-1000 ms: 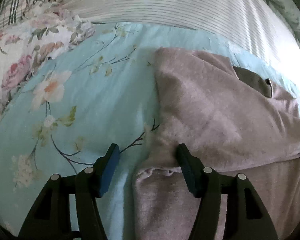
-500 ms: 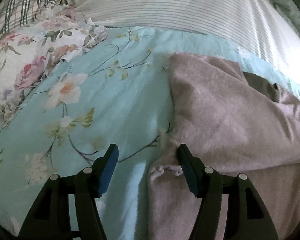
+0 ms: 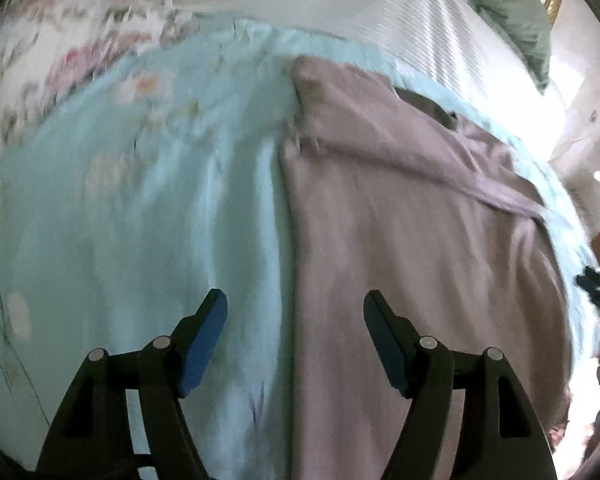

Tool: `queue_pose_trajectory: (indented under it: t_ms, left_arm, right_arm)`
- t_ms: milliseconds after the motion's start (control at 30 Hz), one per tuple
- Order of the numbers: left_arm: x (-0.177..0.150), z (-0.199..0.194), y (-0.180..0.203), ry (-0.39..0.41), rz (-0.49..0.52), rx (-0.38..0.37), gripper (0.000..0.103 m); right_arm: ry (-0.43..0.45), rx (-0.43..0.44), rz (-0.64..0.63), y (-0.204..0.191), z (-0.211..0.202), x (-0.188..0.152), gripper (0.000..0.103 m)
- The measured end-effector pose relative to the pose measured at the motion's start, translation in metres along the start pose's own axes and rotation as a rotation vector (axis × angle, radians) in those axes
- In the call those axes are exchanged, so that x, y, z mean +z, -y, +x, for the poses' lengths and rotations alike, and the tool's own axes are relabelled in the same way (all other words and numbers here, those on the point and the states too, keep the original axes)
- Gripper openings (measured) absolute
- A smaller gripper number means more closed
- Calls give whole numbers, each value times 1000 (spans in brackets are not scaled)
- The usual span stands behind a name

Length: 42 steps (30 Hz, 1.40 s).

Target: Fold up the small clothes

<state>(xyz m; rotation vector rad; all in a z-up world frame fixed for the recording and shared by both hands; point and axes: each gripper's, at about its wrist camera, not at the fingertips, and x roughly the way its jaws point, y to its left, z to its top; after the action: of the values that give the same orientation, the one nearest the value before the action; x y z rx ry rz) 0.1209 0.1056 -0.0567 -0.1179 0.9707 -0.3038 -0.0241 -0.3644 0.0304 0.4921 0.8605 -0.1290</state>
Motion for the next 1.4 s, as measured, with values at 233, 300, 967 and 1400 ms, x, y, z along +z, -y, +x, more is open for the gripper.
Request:
queue_pose_trajectory:
  t_ms: [233, 300, 967, 1400]
  left_arm:
    - [-64, -32, -8, -54, 7, -94, 71]
    - [-83, -45, -9, -53, 14, -128, 74]
    - [-144, -49, 7, -207, 82, -208, 9]
    - [-146, -51, 0, -219, 118, -279, 37]
  right_arm:
    - [-106, 80, -17, -3, -16, -71, 50]
    - [-156, 125, -17, -8, -17, -92, 50]
    - [-214, 242, -54, -1, -24, -167, 8]
    - [-96, 387, 71, 44, -72, -156, 9]
